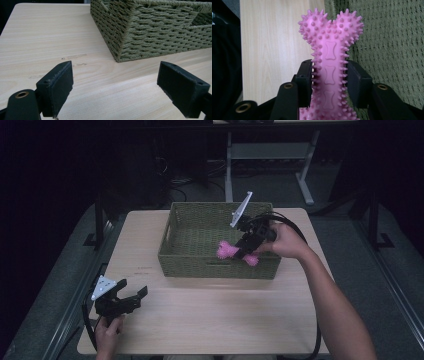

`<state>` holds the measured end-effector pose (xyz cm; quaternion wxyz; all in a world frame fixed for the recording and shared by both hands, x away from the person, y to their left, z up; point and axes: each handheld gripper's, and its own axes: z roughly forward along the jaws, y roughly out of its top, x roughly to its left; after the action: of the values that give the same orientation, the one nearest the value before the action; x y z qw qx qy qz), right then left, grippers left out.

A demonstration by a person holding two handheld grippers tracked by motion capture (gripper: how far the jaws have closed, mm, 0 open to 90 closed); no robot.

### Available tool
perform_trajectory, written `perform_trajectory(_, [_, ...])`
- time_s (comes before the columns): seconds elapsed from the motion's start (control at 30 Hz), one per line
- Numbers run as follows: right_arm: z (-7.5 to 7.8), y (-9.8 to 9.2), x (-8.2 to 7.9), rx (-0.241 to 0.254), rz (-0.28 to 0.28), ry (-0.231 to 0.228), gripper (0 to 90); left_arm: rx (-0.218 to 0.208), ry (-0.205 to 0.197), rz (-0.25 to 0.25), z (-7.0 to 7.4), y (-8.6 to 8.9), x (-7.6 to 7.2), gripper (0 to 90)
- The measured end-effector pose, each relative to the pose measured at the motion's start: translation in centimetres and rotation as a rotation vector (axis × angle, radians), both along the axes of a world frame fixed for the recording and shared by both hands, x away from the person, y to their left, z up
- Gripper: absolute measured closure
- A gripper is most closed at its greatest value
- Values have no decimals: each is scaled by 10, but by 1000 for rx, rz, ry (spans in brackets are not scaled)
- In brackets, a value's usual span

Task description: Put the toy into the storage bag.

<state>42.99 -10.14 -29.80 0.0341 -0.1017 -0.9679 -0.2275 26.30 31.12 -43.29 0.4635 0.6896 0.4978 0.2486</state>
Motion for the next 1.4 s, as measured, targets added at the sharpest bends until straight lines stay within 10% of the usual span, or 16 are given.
perform_trajectory(1.4, [-26,-2,61,-33,-96,53,580,0,-2,3,0,0,0,130])
